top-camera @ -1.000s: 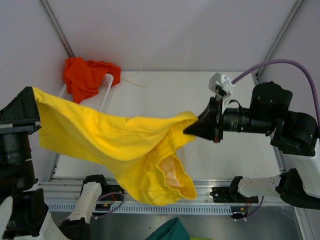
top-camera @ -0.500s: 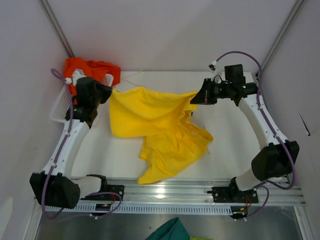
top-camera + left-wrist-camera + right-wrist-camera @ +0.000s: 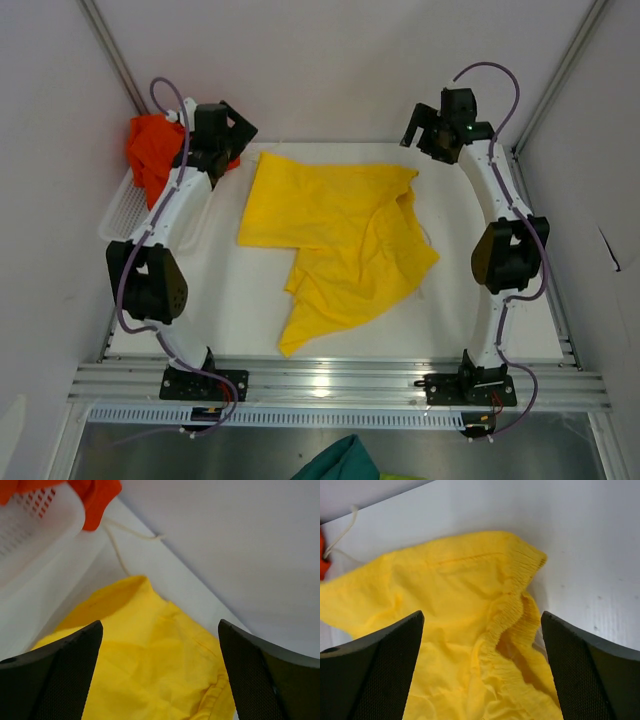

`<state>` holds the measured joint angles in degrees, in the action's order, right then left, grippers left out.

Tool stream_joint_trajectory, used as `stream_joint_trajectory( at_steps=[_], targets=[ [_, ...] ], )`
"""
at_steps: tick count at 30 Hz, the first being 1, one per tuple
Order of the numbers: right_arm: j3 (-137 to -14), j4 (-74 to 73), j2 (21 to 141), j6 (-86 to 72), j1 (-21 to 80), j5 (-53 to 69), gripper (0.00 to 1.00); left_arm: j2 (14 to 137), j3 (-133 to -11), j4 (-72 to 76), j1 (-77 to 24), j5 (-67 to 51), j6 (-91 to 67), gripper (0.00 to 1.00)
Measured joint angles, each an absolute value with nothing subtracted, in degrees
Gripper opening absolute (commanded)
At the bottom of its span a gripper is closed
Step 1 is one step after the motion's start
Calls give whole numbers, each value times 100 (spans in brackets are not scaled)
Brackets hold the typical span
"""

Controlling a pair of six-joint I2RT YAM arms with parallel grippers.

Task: Fold and stack the shorts
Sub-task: Flatten the shorts out

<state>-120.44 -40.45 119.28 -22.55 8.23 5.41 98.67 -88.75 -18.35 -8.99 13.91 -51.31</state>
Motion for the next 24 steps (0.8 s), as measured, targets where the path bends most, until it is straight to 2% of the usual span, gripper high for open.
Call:
stream_joint_trajectory(
  at_steps=[2, 4, 7, 12, 18, 24],
  targets=[
    [-11745, -3951, 11677, -2250, 854, 128, 97, 9957, -9428, -2165, -902, 1487, -5026, 99],
    [-10892, -3771, 11098, -2246, 886, -67, 91, 9782, -9605, -2373, -910, 1546, -4919, 99],
    [-9526, -3522, 10141, -2241, 932, -16, 84, 9168, -9161, -2556, -947, 1533, -4740, 99],
    [-8110, -3192, 9299, -2215, 1103, 156, 72, 8217, -8169, -2711, -1092, 1293, -4560, 99],
    [-7223, -2731, 9386, -2187, 1216, 333, 67, 7712, -6895, -2751, -1710, 1066, -4445, 99],
    [-7194, -2069, 10049, -2200, 1216, 493, 66, 7695, -5815, -2410, -2167, 851, -4453, 97]
  ],
)
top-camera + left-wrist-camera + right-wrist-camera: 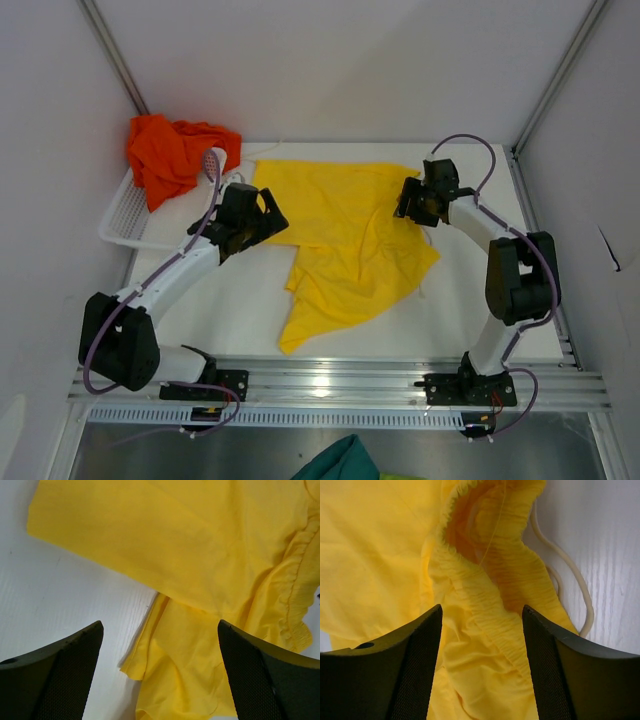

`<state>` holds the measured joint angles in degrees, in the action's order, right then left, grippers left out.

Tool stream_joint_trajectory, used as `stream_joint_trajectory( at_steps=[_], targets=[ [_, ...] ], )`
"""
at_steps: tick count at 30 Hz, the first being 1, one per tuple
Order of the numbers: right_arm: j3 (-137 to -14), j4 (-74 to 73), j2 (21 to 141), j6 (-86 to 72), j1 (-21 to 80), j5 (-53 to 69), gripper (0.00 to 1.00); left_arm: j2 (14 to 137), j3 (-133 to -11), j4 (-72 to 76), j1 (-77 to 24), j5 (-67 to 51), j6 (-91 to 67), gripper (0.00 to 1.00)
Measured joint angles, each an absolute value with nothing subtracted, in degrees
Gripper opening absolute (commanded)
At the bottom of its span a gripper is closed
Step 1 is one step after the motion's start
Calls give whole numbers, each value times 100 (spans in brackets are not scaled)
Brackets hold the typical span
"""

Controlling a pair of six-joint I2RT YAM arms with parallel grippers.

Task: Fold and stack the shorts
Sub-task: Flatten the shorts out

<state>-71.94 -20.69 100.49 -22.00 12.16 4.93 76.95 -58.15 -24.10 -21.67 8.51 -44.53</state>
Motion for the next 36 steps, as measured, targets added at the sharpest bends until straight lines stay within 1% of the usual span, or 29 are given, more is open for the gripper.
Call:
stream_joint_trajectory(
  at_steps=[2, 3, 5, 6, 10, 13, 14, 15, 17, 20, 21, 28, 34, 35, 36],
  targets=[
    [-7325, -1953, 10304, -2200, 1214, 528, 64, 7695, -5551, -2250, -2307, 854, -4453, 97],
    [-7402, -1892, 10407, -2196, 1214, 552, 58, 7695, -5448, -2150, -2403, 867, -4451, 97],
    [-7581, -1737, 10613, -2176, 1212, 637, 50, 7690, -5290, -1935, -2661, 888, -4445, 97],
    [-7662, -1678, 10674, -2176, 1203, 666, 44, 7675, -5218, -1813, -2816, 902, -4442, 97],
    [-8040, -1577, 10816, -2204, 1181, 692, 45, 7559, -5109, -1612, -3365, 1022, -4427, 97],
    [-8700, -1730, 11166, -2226, 1133, 696, 45, 7518, -5109, -1413, -3601, 1061, -4366, 97],
    [-8995, -1817, 11365, -2237, 1107, 705, 38, 7522, -5109, -1391, -3625, 1063, -4351, 97],
    [-9196, -1844, 11513, -2241, 1083, 720, 36, 7529, -5109, -1389, -3632, 1063, -4346, 97],
    [-9465, -1850, 11830, -2290, 993, 825, 35, 7546, -5109, -1378, -3651, 1090, -4344, 97],
    [-9459, -1922, 12149, -2381, 784, 1039, 15, 7577, -5109, -1372, -3660, 1122, -4344, 97],
    [-9454, -1944, 12245, -2434, 703, 1105, 0, 7579, -5107, -1372, -3664, 1138, -4342, 97],
    [-9533, -2012, 12785, -2716, 158, 1352, 0, 7579, -5098, -1288, -3671, 1188, -4342, 97],
    [-10720, -2327, 13502, -2851, 25, 1369, 0, 7579, -5054, -1234, -3734, 1216, -4338, 97],
    [-10886, -2355, 13614, -2877, 30, 1341, 2, 7579, -5048, -1223, -3747, 1223, -4324, 97],
    [-11059, -2403, 13714, -2899, 30, 1326, 6, 7577, -5041, -1205, -3756, 1232, -4296, 97]
  ],
)
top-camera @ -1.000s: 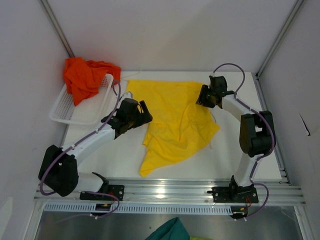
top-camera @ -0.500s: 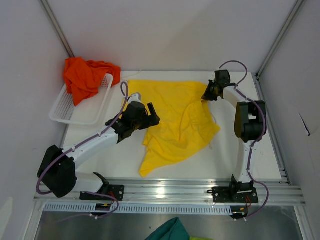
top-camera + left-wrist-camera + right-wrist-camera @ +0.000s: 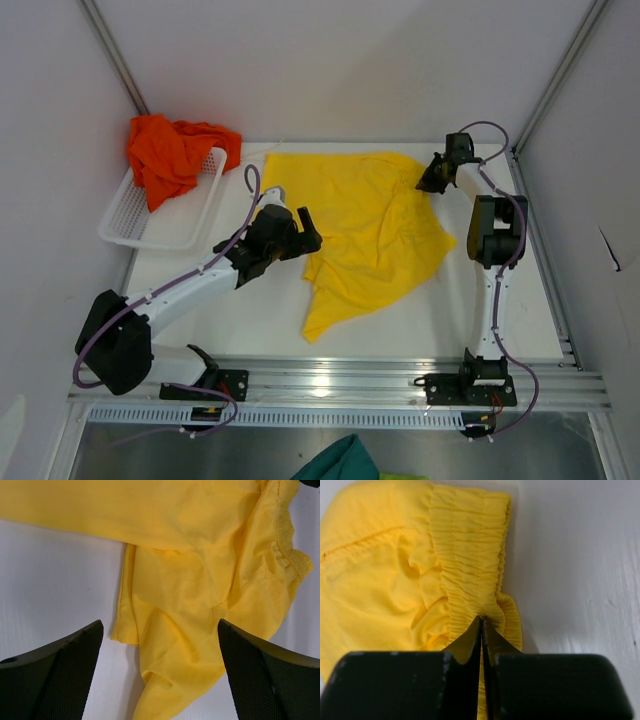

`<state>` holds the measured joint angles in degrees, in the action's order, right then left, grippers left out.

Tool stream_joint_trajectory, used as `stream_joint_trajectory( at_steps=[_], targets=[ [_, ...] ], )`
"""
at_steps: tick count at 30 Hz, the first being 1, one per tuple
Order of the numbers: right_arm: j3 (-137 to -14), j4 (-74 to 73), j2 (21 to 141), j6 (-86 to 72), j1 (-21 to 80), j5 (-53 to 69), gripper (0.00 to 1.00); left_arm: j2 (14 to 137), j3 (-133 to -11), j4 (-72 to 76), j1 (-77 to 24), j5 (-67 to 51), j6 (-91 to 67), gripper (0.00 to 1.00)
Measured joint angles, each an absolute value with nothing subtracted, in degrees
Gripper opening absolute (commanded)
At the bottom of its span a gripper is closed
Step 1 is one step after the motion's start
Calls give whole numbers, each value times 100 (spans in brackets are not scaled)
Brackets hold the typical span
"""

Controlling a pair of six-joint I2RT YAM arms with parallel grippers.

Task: Fold and stack the shorts
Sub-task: Flatten the shorts out

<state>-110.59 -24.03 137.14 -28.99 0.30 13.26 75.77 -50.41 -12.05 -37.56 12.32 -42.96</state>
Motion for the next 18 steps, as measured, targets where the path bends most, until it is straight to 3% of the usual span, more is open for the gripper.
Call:
stream_joint_trajectory(
  at_steps=[2, 3, 5, 18],
  targets=[
    [-11502, -2604, 13937, -2919, 36, 1267, 14, 7579, -5041, -1186, -3795, 1232, -4254, 97],
    [-11622, -2624, 14000, -2936, 43, 1232, 23, 7579, -5041, -1173, -3822, 1232, -4230, 97],
    [-11594, -2547, 13968, -2976, 64, 1142, 51, 7579, -5041, -1166, -3865, 1232, -4182, 97],
    [-9721, -2484, 12053, -2628, 137, 298, 62, 7747, -5041, -1155, -3929, 1236, -4106, 97]
  ],
)
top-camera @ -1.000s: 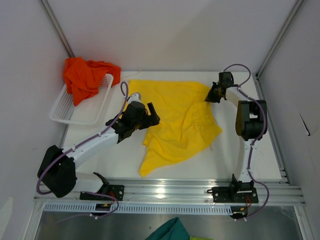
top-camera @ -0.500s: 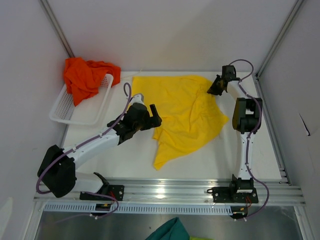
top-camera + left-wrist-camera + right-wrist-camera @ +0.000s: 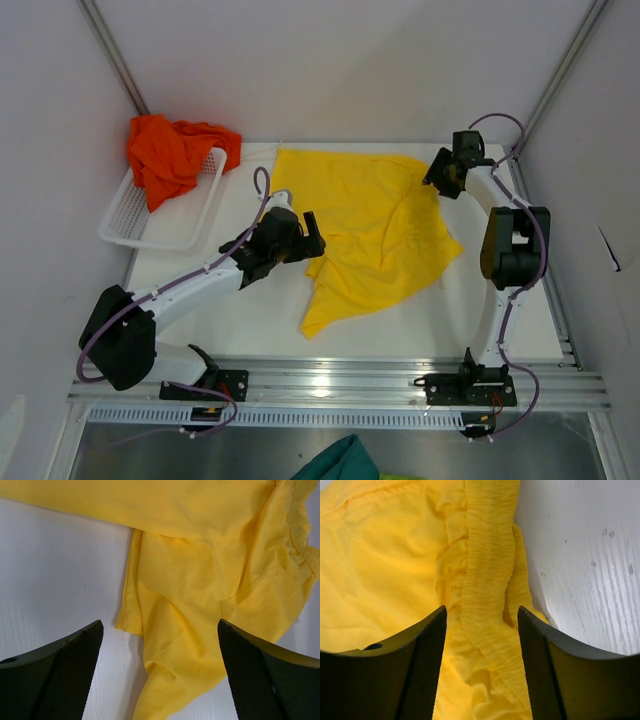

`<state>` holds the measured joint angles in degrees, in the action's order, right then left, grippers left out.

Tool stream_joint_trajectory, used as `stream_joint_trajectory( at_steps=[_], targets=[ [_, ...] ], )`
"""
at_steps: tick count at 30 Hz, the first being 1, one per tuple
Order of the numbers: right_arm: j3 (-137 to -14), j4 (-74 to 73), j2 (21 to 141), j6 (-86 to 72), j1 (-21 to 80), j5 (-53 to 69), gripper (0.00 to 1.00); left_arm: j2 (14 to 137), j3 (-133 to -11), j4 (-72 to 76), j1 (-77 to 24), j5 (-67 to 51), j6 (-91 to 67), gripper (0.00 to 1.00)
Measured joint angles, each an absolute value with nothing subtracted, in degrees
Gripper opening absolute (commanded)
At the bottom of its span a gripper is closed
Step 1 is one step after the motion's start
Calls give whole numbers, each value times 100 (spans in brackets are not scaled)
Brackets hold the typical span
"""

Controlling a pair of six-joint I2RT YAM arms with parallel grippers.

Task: Fold and stack the shorts
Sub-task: Flatten the shorts out

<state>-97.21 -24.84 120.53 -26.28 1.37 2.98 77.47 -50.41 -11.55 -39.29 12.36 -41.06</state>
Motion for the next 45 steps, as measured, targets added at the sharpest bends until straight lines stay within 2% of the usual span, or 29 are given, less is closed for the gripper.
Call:
stream_joint_trajectory(
  at_steps=[1, 2, 3, 6, 14, 24, 28, 36, 41, 42, 43, 45],
  targets=[
    [-9614, -2497, 11928, -2613, 163, 263, 65, 7747, -5041, -1153, -3931, 1238, -4097, 97],
    [-9491, -2506, 11802, -2587, 200, 198, 76, 7747, -5041, -1153, -3933, 1240, -4093, 97],
    [-9400, -2517, 11701, -2563, 246, 99, 82, 7747, -5041, -1153, -3935, 1245, -4091, 97],
    [-9297, -2663, 11572, -2388, 423, -252, 95, 7745, -5041, -1153, -3944, 1249, -4088, 97],
    [-9430, -3096, 11828, -1831, 801, -864, 99, 7732, -5041, -1155, -3981, 1247, -4088, 97],
    [-9459, -3306, 12213, -1321, 1087, -1566, 99, 7695, -5041, -1146, -4001, 1236, -4088, 97],
    [-9627, -3369, 12451, -1280, 1052, -1629, 95, 7695, -5041, -1144, -4001, 1232, -4088, 97],
    [-10243, -3625, 12877, -1153, 989, -1715, 92, 7693, -5041, -1142, -4001, 1232, -4086, 97],
    [-10431, -3616, 13010, -1028, 939, -1581, 64, 7695, -5041, -1144, -4003, 1232, -4084, 97],
    [-10436, -3614, 13019, -1026, 928, -1559, 58, 7695, -5041, -1144, -4001, 1232, -4082, 97],
    [-10436, -3616, 13023, -1024, 921, -1559, 45, 7695, -5041, -1144, -4003, 1234, -4066, 97],
    [-10436, -3618, 13032, -1013, 919, -1579, 46, 7693, -5041, -1142, -4003, 1232, -4047, 97]
  ],
)
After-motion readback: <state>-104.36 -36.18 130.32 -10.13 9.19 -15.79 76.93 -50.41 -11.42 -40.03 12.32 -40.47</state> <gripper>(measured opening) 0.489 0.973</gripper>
